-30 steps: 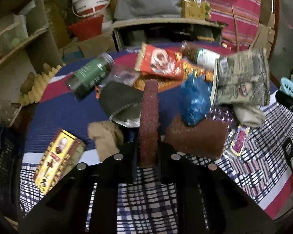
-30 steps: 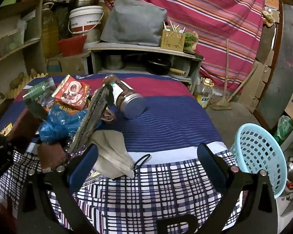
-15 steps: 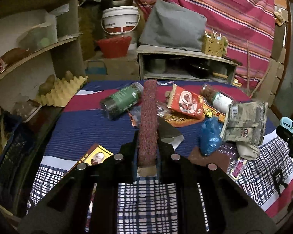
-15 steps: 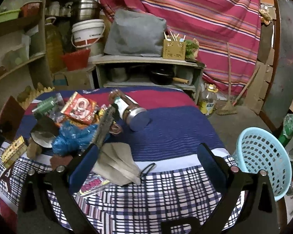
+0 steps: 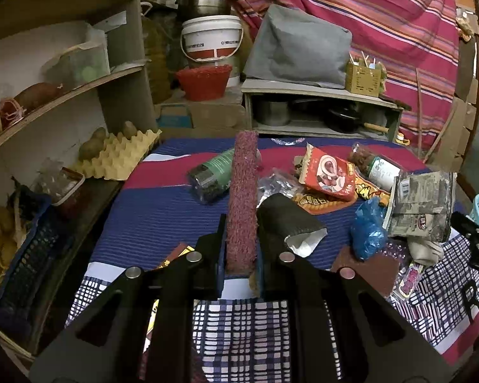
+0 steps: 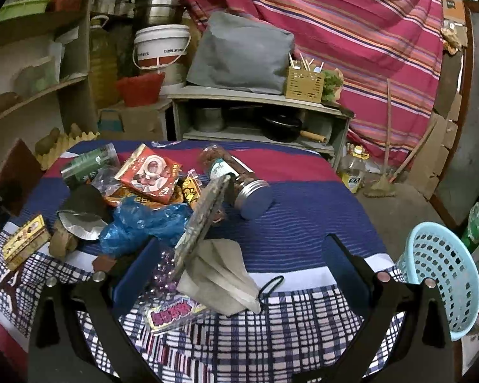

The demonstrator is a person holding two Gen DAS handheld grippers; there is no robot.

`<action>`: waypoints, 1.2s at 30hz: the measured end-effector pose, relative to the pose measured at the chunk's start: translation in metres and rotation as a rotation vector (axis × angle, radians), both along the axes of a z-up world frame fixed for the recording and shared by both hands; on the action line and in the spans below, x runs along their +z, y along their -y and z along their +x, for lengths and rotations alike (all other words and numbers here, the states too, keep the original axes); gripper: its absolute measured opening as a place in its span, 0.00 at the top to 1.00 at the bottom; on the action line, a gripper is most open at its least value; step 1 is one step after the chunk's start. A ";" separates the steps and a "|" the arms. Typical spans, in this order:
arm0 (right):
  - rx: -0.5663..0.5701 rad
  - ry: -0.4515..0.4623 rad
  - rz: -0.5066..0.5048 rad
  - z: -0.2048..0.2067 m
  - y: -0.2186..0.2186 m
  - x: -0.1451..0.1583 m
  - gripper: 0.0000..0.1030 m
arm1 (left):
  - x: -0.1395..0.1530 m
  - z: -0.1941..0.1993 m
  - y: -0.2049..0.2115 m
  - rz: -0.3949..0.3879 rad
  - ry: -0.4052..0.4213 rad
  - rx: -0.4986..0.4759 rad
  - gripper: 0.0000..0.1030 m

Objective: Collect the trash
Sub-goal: 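Reach the right tool to the crumpled grey paper packet and grasp it, then carry the pad and paper packet in both tools over the light blue basket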

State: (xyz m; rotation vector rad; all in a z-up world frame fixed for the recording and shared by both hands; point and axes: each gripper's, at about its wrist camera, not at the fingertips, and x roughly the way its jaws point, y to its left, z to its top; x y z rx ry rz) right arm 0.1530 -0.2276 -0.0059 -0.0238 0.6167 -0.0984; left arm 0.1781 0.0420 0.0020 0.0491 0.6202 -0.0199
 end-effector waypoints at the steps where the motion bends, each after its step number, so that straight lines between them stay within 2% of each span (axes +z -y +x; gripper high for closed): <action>1: -0.003 -0.006 -0.009 0.004 -0.002 -0.001 0.04 | 0.000 0.000 0.000 0.000 -0.002 0.001 0.87; 6: -0.003 -0.053 0.005 0.025 -0.008 -0.009 0.05 | -0.003 0.001 0.000 0.016 -0.007 0.012 0.87; 7: 0.003 -0.060 0.000 0.028 -0.010 -0.011 0.09 | -0.002 0.001 0.000 0.016 -0.006 0.012 0.87; 8: 0.009 -0.062 -0.011 0.030 -0.012 -0.012 0.13 | -0.002 0.001 0.000 0.014 -0.006 0.013 0.87; 10: 0.026 -0.075 -0.027 0.032 -0.015 -0.016 0.30 | -0.002 0.002 -0.001 0.006 -0.006 0.012 0.87; 11: 0.035 -0.082 -0.029 0.033 -0.016 -0.018 0.33 | -0.002 0.002 -0.001 0.007 -0.006 0.013 0.87; 13: 0.052 -0.101 -0.024 0.034 -0.016 -0.023 0.49 | -0.003 0.002 -0.001 0.013 -0.008 0.011 0.87; 14: 0.063 -0.109 -0.016 0.035 -0.016 -0.026 0.53 | -0.003 0.002 -0.001 0.017 -0.010 0.009 0.87; 16: 0.084 -0.123 0.000 0.036 -0.016 -0.029 0.67 | -0.004 0.002 0.002 0.025 -0.012 0.005 0.87; 19: 0.106 -0.124 0.000 0.037 -0.016 -0.030 0.78 | -0.005 0.002 0.007 0.035 -0.014 0.003 0.87; 27: 0.116 -0.025 -0.016 0.022 -0.009 -0.009 0.92 | -0.006 0.002 0.011 0.043 -0.011 0.006 0.87; 32: 0.091 0.054 0.003 0.005 0.005 0.012 0.92 | 0.001 -0.008 0.016 0.027 0.003 -0.012 0.87; 36: 0.069 0.082 0.074 -0.015 0.031 0.029 0.92 | 0.013 -0.022 0.030 0.033 0.048 -0.068 0.87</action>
